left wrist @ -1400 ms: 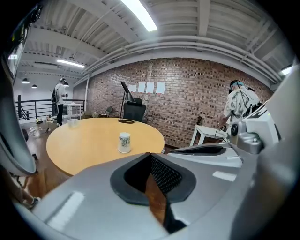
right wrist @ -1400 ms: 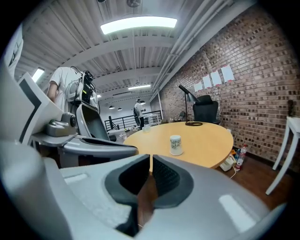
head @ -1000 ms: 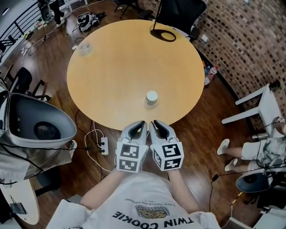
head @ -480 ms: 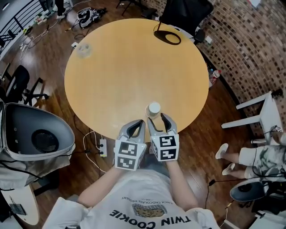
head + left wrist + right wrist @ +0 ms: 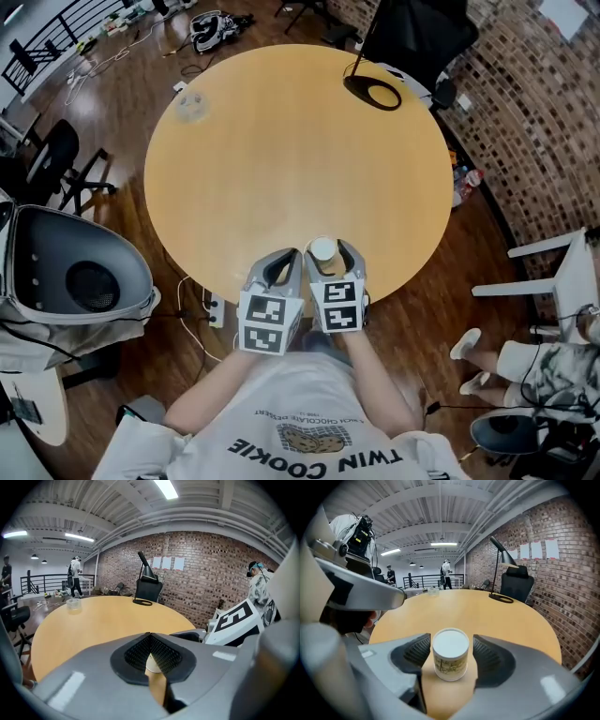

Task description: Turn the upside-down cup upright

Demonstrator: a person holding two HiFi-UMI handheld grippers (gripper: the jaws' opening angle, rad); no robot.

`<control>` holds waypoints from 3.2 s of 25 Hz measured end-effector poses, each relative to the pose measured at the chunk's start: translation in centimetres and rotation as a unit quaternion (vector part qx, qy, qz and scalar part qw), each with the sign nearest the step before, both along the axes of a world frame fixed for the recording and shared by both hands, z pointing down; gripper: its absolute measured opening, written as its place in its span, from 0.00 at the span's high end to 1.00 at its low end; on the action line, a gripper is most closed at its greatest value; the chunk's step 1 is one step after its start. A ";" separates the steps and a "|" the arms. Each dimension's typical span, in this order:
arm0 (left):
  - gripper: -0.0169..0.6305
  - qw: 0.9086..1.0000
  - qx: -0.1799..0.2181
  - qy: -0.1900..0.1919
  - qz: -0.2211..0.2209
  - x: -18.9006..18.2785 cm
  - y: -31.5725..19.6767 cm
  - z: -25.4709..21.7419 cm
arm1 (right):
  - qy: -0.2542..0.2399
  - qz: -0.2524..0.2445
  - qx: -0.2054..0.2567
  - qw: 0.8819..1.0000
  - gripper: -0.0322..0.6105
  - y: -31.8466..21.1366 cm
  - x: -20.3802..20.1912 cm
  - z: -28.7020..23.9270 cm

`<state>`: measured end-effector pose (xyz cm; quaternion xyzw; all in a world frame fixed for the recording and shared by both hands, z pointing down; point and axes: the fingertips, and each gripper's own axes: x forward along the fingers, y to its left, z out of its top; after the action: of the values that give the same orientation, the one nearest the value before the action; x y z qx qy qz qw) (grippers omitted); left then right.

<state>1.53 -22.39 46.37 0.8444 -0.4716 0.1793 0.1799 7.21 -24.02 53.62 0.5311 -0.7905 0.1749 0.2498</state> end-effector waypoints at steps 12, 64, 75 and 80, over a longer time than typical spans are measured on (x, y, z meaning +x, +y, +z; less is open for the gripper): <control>0.96 1.000 -0.008 -0.009 -0.019 -0.3 -0.8 0.7 | -0.002 -0.045 -0.029 0.999 0.53 -0.7 -0.9 1.4; 0.96 1.000 -0.011 -0.006 -0.017 -0.3 -0.6 0.8 | -0.360 0.187 -0.133 0.904 0.53 0.9 5.3 3.8; 0.96 1.000 -0.010 -0.004 -0.019 -0.4 -0.1 0.8 | -0.194 0.092 -0.087 0.973 0.53 1.1 4.6 2.8; 0.96 1.000 -0.009 -0.001 -0.020 -0.3 0.0 0.8 | -0.103 -0.029 -0.038 0.994 0.53 0.6 3.2 0.5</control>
<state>1.27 -22.38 47.19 0.8333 -0.4867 0.1804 0.1903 10.44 -23.44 54.08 0.4774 -0.8199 0.2510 0.1920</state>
